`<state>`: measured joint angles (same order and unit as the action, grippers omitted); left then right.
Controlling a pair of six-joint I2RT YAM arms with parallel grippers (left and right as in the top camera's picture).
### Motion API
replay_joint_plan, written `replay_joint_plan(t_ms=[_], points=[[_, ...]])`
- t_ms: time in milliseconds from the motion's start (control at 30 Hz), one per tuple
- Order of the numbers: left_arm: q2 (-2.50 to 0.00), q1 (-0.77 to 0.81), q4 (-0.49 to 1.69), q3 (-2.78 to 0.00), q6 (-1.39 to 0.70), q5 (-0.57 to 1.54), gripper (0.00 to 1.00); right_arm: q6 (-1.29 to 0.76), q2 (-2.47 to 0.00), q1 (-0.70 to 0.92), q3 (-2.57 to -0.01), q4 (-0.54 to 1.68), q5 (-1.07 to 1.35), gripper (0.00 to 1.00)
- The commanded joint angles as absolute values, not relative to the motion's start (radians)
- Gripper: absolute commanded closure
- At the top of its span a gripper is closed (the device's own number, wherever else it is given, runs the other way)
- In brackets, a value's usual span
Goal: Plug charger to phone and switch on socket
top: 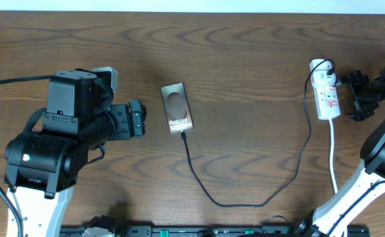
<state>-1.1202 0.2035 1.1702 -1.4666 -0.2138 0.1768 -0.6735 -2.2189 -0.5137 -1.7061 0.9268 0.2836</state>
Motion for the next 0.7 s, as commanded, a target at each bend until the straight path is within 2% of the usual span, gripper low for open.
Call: replay_joint_plan(t_ms=[0,667], points=[[-1.117,0.201,1.171,-1.470,-0.226,0.163,0.09,-0.684,-2.228,-0.490,-1.705,0.939,0.226,0.01],[-1.117,0.201,1.170,-1.470,-0.226,0.163,0.09,-0.702,-2.228,-0.506,-1.705,0.931,0.193,0.01]])
